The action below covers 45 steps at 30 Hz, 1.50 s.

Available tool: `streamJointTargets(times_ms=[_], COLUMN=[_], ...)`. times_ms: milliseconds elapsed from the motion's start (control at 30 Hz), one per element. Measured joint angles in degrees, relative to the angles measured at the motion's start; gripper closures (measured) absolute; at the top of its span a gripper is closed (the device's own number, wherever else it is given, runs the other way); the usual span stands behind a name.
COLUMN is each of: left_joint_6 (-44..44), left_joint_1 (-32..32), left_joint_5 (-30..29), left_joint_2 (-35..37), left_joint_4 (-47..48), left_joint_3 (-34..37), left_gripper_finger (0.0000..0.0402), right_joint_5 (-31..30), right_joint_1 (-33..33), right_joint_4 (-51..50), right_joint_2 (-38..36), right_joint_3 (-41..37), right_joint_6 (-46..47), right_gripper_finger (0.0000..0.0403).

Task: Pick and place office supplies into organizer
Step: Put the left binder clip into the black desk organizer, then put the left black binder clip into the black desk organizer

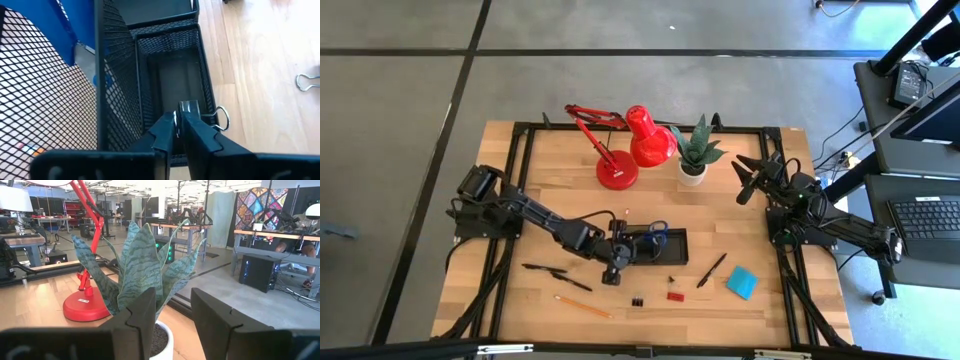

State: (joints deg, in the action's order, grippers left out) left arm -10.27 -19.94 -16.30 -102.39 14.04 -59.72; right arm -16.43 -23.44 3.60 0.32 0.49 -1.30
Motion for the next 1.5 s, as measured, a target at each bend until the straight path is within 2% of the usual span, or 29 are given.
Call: streamJointTargets(times_ms=[367, 800, 1267, 1500], left_joint_6=[-0.1, -3.1, -3.1, -0.7], left_joint_1=[-0.3, -0.3, -0.3, -0.3], left_joint_5=[1.2, 2.0, 0.8, 1.7], left_joint_2=[0.3, 0.8, 2.6, 2.6], left_joint_4=[0.0, 2.6, 2.5, 2.3], left_joint_3=[0.0, 0.0, 0.0, -2.7], left_gripper_finger=[0.0327, 0.0315, 0.0278, 0.0278], right_joint_5=[0.0, 0.0, 0.0, 0.0], right_joint_1=[0.0, 0.0, 0.0, 0.0], right_joint_4=[0.0, 0.0, 0.0, 0.0], right_joint_2=[0.0, 0.0, 0.0, 0.0], right_joint_3=[0.0, 0.0, 0.0, 0.0], right_joint_6=[0.0, 1.1, 1.0, 1.1], right_gripper_finger=[0.0275, 0.0275, 0.0275, 0.0275])
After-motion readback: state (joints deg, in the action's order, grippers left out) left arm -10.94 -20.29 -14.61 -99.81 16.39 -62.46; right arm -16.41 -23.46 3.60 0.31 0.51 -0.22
